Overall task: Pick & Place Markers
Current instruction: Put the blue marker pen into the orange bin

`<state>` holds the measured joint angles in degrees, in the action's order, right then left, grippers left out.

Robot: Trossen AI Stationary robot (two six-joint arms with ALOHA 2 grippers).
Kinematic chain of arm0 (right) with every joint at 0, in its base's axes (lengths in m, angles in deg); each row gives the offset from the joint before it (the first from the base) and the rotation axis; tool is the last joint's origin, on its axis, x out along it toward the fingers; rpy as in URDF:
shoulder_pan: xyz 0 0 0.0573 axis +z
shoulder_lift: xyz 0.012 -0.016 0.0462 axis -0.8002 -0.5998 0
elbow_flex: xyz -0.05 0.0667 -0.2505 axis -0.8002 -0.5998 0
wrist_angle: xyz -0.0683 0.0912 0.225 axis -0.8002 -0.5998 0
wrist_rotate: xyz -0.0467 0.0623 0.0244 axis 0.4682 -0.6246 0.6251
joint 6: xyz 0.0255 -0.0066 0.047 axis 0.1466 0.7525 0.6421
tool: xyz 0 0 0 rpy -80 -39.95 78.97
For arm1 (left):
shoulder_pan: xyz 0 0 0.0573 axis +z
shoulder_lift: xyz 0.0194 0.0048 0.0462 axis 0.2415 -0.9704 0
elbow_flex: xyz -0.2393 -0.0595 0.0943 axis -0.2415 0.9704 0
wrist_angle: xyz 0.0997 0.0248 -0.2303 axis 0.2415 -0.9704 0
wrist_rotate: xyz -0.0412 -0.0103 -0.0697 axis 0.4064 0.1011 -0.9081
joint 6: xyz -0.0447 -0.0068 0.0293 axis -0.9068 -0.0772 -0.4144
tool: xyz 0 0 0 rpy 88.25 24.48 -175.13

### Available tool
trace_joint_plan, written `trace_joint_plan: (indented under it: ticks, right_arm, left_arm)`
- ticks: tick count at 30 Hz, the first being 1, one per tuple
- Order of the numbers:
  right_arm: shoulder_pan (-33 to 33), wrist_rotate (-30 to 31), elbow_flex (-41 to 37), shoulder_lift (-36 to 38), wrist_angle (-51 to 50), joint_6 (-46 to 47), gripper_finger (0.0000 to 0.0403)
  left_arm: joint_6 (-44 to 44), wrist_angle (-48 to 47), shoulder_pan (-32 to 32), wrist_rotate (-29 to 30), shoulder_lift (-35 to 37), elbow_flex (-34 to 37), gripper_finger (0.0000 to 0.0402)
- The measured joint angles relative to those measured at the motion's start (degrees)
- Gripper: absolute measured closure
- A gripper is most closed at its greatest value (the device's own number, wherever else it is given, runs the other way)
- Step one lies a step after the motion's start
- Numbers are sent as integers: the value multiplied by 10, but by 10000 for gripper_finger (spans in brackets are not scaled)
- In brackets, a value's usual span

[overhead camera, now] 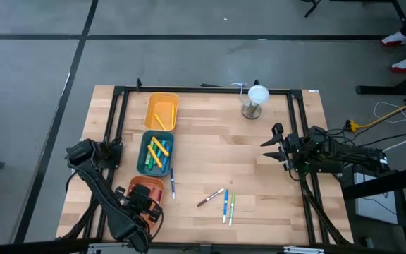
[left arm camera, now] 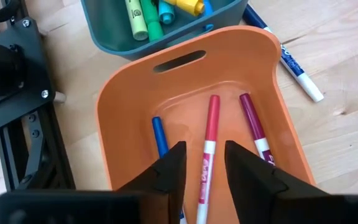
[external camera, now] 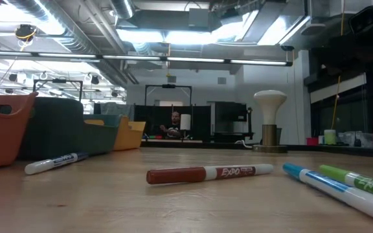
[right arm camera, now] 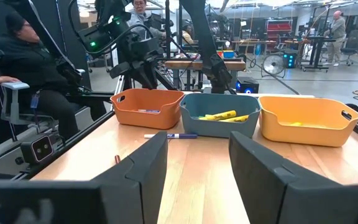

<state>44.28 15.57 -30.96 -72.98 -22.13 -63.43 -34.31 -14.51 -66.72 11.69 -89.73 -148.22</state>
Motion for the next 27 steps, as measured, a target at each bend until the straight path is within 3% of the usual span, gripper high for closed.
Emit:
trace_joint_plan:
  ticks: [15, 27]
  right_arm:
    - [0, 0, 0, 0, 0, 0, 233]
    - [0, 0, 0, 0, 0, 0, 233]
  left_arm:
    - [24, 1, 10, 24, 3, -20, 285]
    - [152, 0, 74, 118, 3, -79, 283]
